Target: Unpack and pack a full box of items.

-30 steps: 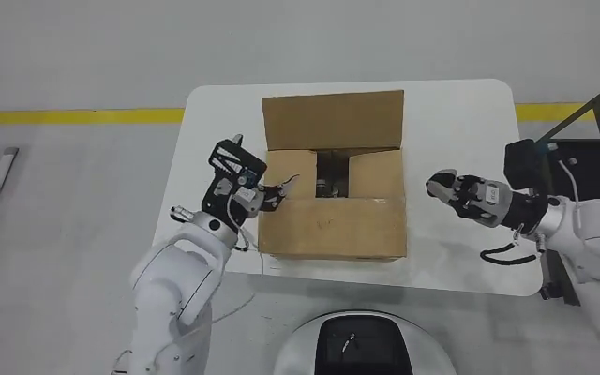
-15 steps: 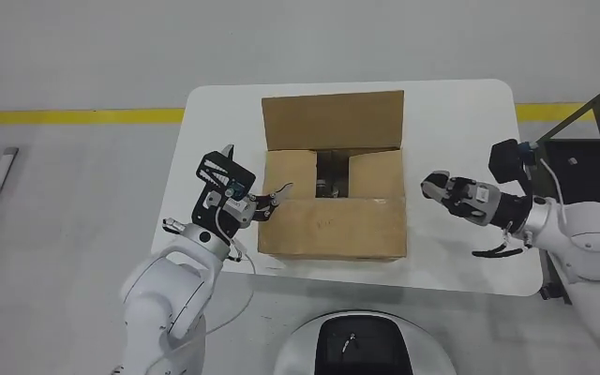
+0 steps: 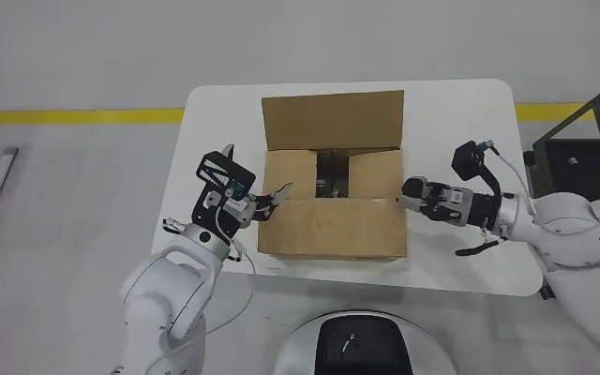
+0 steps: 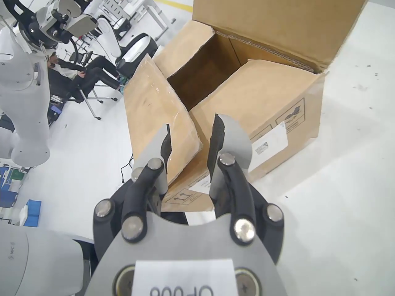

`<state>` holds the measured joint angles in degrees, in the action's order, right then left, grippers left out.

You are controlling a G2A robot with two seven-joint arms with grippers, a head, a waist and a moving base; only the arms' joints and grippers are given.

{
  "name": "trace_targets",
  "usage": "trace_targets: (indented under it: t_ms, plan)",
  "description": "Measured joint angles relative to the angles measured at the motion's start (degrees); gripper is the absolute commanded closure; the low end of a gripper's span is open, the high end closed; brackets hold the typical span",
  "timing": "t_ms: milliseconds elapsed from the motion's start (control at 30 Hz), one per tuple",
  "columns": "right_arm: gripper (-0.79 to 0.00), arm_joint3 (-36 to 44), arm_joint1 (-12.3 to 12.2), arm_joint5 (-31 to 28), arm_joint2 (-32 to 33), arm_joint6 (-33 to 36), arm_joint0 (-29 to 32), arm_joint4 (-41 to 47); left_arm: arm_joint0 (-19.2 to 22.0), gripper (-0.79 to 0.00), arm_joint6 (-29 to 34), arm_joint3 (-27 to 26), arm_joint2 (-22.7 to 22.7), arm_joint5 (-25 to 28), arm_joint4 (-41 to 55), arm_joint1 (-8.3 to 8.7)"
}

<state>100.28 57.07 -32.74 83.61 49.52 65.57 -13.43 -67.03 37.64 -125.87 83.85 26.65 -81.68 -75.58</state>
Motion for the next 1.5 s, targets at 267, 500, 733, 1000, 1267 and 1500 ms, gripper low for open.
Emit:
trace_targets:
  t_ms: [267,500,733,1000,1267,1500]
  plan:
    - [-0.16,-0.3,-0.3,-0.9,-2.1,3.3,-1.2,2.7,0.0,-0.785,0.0,0.0,0.0,0.0,0.0,0.0]
    - [-0.157,1.8,-1.0,-2.2,-2.0,7.8,-0.6,7.0,0.0,-0.785,0.0,0.0,0.0,0.0,0.0,0.0]
    - [-0.022,1.5,-1.4,-0.6,0.7,3.9,-0.4,5.0,0.0,-0.785,0.0,0.0,0.0,0.0,0.0,0.0]
    - [-0.311,0.6,-1.7,0.5,-1.4,5.7,-1.5,4.6,0.0,-0.785,0.0,0.0,0.0,0.0,0.0,0.0]
    - [-0.305,0.2,-1.8,-0.1,-3.8,6.0,-1.6,5.6,0.0,-0.785,0.0,0.0,0.0,0.0,0.0,0.0]
    - [-0.296,1.9,-2.1,0.1,-4.9,7.6,-0.8,7.2,0.0,-0.785,0.0,0.0,0.0,0.0,0.0,0.0]
